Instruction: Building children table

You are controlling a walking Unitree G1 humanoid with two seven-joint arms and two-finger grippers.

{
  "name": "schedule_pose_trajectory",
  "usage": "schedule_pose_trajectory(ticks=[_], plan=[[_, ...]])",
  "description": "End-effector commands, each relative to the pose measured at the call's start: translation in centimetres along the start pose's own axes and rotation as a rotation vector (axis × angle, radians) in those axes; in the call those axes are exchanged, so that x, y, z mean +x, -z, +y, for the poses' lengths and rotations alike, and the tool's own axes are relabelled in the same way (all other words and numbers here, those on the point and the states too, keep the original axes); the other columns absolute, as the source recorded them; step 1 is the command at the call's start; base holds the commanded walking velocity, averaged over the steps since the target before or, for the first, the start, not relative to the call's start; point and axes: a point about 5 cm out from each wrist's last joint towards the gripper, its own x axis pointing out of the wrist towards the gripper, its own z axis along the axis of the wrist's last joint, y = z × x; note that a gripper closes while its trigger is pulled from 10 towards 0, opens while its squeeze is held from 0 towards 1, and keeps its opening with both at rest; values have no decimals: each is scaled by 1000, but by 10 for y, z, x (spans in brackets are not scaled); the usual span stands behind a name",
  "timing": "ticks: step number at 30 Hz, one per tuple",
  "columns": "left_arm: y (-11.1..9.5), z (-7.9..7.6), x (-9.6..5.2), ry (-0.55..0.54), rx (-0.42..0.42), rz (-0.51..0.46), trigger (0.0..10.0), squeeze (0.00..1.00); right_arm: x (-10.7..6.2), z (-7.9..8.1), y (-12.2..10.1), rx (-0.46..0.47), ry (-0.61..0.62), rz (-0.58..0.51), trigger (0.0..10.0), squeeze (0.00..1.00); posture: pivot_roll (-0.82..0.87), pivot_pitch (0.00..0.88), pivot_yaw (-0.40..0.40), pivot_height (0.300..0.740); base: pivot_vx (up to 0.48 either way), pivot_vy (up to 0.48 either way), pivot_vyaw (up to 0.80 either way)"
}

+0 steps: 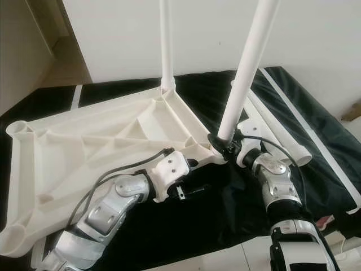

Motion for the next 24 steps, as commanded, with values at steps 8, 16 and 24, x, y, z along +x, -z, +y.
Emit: schedule_pose_trajectory(ticks=[8, 16, 24], plan=[[0, 3, 1, -6, 17, 8, 10000, 0, -4, -2, 15, 24, 20, 45, 0, 0, -36, 0, 13, 740, 0, 0, 0], [-1, 2, 1, -3, 18, 7, 10000, 0, -5, 1, 25, 118, 70, 66, 10000, 0, -37, 0, 13, 740, 0, 0, 0], [-1, 7, 0, -28, -11, -10, 10000, 0, 4, 12, 26, 165, 349, 69, 10000, 0, -40, 0, 3, 740, 0, 0, 0]])
